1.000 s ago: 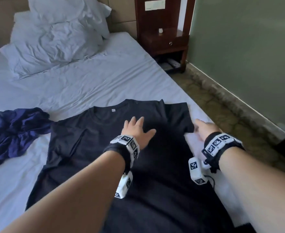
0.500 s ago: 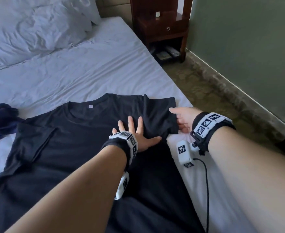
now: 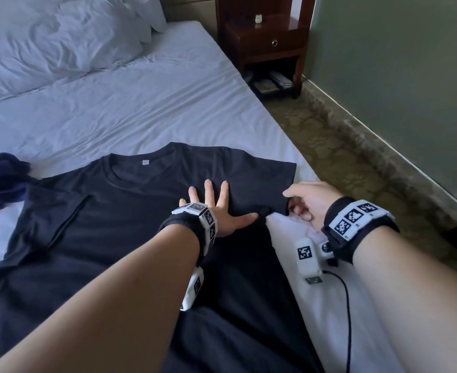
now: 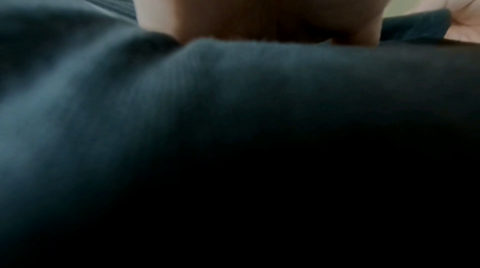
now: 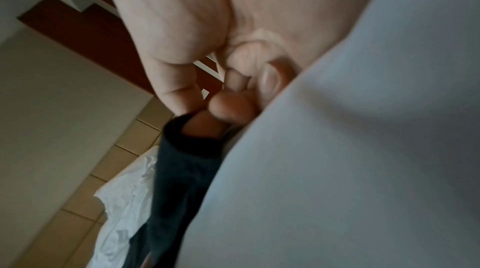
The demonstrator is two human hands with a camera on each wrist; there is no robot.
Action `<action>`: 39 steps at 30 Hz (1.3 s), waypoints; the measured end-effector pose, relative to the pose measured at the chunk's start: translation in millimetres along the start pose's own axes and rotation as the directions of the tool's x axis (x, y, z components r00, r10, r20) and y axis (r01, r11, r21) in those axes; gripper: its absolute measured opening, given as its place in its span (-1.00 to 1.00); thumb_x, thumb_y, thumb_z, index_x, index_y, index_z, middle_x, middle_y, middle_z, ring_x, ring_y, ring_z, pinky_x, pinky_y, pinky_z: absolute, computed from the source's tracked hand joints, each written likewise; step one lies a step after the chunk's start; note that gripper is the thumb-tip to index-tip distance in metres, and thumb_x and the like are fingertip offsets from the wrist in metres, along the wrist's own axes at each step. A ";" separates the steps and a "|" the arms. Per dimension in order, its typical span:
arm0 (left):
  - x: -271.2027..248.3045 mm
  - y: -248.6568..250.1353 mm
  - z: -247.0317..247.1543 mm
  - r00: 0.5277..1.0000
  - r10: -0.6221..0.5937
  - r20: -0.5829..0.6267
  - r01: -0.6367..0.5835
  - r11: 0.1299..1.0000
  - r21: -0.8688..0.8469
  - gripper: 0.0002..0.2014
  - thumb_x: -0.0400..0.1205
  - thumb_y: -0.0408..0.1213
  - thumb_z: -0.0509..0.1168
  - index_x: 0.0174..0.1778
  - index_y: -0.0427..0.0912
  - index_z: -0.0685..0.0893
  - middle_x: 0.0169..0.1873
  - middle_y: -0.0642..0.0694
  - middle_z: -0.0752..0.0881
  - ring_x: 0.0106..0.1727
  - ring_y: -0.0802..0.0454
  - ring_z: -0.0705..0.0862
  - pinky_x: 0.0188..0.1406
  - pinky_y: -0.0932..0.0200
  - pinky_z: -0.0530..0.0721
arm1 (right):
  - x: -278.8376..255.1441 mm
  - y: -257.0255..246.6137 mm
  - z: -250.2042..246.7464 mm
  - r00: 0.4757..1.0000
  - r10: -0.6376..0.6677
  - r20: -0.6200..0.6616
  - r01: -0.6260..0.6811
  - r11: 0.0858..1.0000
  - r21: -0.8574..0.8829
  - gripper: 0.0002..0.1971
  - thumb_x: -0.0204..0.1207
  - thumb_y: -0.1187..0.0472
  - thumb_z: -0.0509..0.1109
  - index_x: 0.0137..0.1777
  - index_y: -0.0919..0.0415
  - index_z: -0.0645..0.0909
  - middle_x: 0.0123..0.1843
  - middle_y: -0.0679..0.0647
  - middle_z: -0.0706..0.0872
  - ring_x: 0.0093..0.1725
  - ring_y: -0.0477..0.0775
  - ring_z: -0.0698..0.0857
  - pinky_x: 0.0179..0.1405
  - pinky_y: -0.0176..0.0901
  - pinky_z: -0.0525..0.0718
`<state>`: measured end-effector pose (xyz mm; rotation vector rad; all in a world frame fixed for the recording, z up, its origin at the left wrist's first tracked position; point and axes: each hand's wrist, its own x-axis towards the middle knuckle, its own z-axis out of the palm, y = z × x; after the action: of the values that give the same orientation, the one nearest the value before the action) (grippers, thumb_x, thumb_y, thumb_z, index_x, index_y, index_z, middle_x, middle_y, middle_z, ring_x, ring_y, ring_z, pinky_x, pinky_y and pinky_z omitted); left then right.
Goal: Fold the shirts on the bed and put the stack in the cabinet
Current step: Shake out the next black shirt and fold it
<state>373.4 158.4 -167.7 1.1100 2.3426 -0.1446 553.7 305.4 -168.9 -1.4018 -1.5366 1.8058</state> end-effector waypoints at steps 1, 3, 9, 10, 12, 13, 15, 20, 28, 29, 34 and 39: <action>0.8 0.1 0.0 1.000 0.000 -0.003 0.000 1.000 0.005 0.21 0.19 0.83 -0.12 0.68 0.39 -0.44 0.73 0.13 -0.46 0.74 -0.31 -0.45 0.65 -0.44 -0.32 | 0.3 -4.0 0.3 0.998 0.051 0.020 -0.051 0.999 -0.016 -0.74 0.49 0.17 0.55 -0.31 0.30 0.60 -0.54 0.12 0.60 -0.62 0.03 0.37 -0.68 -0.27 0.16; 2.9 0.4 0.6 1.000 -0.002 -0.006 0.002 1.000 0.011 0.22 0.18 0.83 -0.13 0.68 0.38 -0.44 0.73 0.12 -0.47 0.74 -0.31 -0.45 0.64 -0.44 -0.33 | 7.5 -9.3 2.9 0.992 0.128 0.013 -0.126 0.988 -0.086 -0.54 0.35 -0.16 0.62 -0.28 0.26 0.63 -0.54 0.11 0.61 -0.59 0.05 0.36 -0.61 -0.21 0.19; 3.5 -0.3 0.9 1.000 0.008 -0.001 -0.008 1.000 -0.008 0.23 0.20 0.82 -0.08 0.69 0.36 -0.44 0.73 0.10 -0.48 0.73 -0.33 -0.47 0.63 -0.44 -0.36 | 22.6 -7.8 11.2 0.997 0.011 -0.078 -0.027 0.977 -0.213 -0.70 0.21 -0.09 0.56 -0.14 0.08 0.74 -0.14 0.28 0.81 -0.33 0.24 0.63 -0.49 -0.10 0.52; 1.8 -0.3 -0.4 1.000 0.013 -0.001 -0.013 1.000 -0.011 0.23 0.21 0.82 -0.07 0.70 0.36 -0.43 0.73 0.09 -0.47 0.73 -0.33 -0.47 0.63 -0.44 -0.35 | 17.6 -12.0 13.9 0.995 -0.035 -0.094 0.015 0.978 -0.207 -0.82 0.37 0.04 0.53 -0.09 0.09 0.76 -0.04 0.27 0.82 -0.26 0.28 0.73 -0.41 -0.03 0.66; -2.7 -0.3 -3.7 1.000 0.025 0.001 -0.025 0.999 -0.025 0.27 0.15 0.83 -0.03 0.70 0.38 -0.42 0.74 0.10 -0.46 0.74 -0.31 -0.45 0.64 -0.44 -0.33 | 7.0 -23.3 20.2 0.987 -0.122 -0.104 0.104 0.981 -0.163 -0.79 0.56 0.26 0.42 0.18 0.22 0.69 0.29 0.35 0.74 0.15 0.43 0.78 0.07 0.29 0.79; -5.8 -1.3 -7.2 0.999 0.034 0.001 -0.034 0.999 -0.039 0.29 0.12 0.83 0.00 0.70 0.40 -0.39 0.74 0.11 -0.44 0.75 -0.29 -0.43 0.66 -0.43 -0.30 | 1.7 -30.7 24.0 0.979 -0.168 -0.114 0.146 0.972 -0.184 -0.69 0.60 0.32 0.36 0.33 0.35 0.57 0.41 0.41 0.62 0.33 0.46 0.66 0.29 0.40 0.68; -13.2 -6.8 -19.4 0.998 0.065 -0.020 -0.067 0.990 -0.127 0.27 0.16 0.78 0.14 0.73 0.41 -0.28 0.78 0.14 -0.30 0.78 -0.25 -0.33 0.71 -0.38 -0.19 | -7.1 -48.6 35.0 0.955 -0.269 -0.123 0.220 0.923 -0.316 -0.56 0.64 0.34 0.27 0.48 0.48 0.39 0.46 0.46 0.56 0.41 0.52 0.56 0.39 0.38 0.58; -46.9 -68.3 -62.1 0.940 0.058 -0.335 -0.179 0.922 -0.343 -0.22 0.67 0.19 0.34 0.76 -0.04 0.27 0.72 -0.06 0.32 0.73 -0.07 0.25 0.69 0.03 0.24 | -45.8 -98.7 94.5 0.899 -0.438 -0.015 0.326 0.691 -0.645 -0.55 0.76 0.18 0.13 0.62 0.13 0.46 0.52 0.13 0.61 0.41 0.26 0.60 0.26 -0.01 0.54; -81.3 -224.0 -40.5 0.892 -0.361 -0.272 0.323 0.930 -0.175 -0.09 0.58 0.53 0.08 0.79 0.19 0.00 0.81 -0.04 -0.08 0.79 -0.28 -0.21 0.73 -0.35 -0.11 | -68.4 -56.0 188.6 0.915 -0.270 0.300 0.369 0.255 -0.894 -0.53 0.72 -0.09 0.07 0.55 0.05 0.46 0.55 0.12 0.51 0.46 0.25 0.51 0.31 0.08 0.52; -83.4 -235.4 -36.0 0.889 -0.383 -0.250 0.347 0.921 -0.175 -0.06 0.57 0.56 0.03 0.80 0.19 -0.06 0.81 -0.03 -0.13 0.79 -0.28 -0.24 0.73 -0.34 -0.14 | -67.3 -46.7 187.3 0.926 -0.256 0.279 0.331 0.189 -0.925 -0.51 0.70 -0.12 0.08 0.59 -0.03 0.40 0.62 0.10 0.40 0.54 0.25 0.39 0.39 0.11 0.43; -84.1 -256.9 -14.8 0.910 -0.396 -0.121 0.370 0.909 -0.195 0.06 0.43 0.72 -0.21 0.79 0.24 -0.26 0.80 0.03 -0.29 0.80 -0.21 -0.29 0.74 -0.27 -0.21 | -55.6 -10.4 187.8 0.962 -0.034 0.270 0.272 0.076 -0.959 -0.26 0.65 -0.32 -0.04 0.78 -0.23 -0.19 0.82 -0.07 -0.26 0.78 0.19 -0.26 0.74 0.13 -0.14; -81.3 -257.1 -16.0 0.913 -0.394 -0.104 0.368 0.908 -0.201 0.10 0.38 0.76 -0.25 0.78 0.25 -0.27 0.80 0.03 -0.29 0.80 -0.22 -0.29 0.74 -0.28 -0.22 | -49.3 -12.4 189.8 0.967 0.048 0.249 0.247 0.038 -0.968 -0.22 0.64 -0.40 -0.06 0.78 -0.23 -0.26 0.81 -0.06 -0.31 0.78 0.19 -0.30 0.74 0.12 -0.18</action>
<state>217.1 -60.8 -145.5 0.5813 2.6205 0.0044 409.1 173.1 -155.1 -1.4037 -3.2715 0.4441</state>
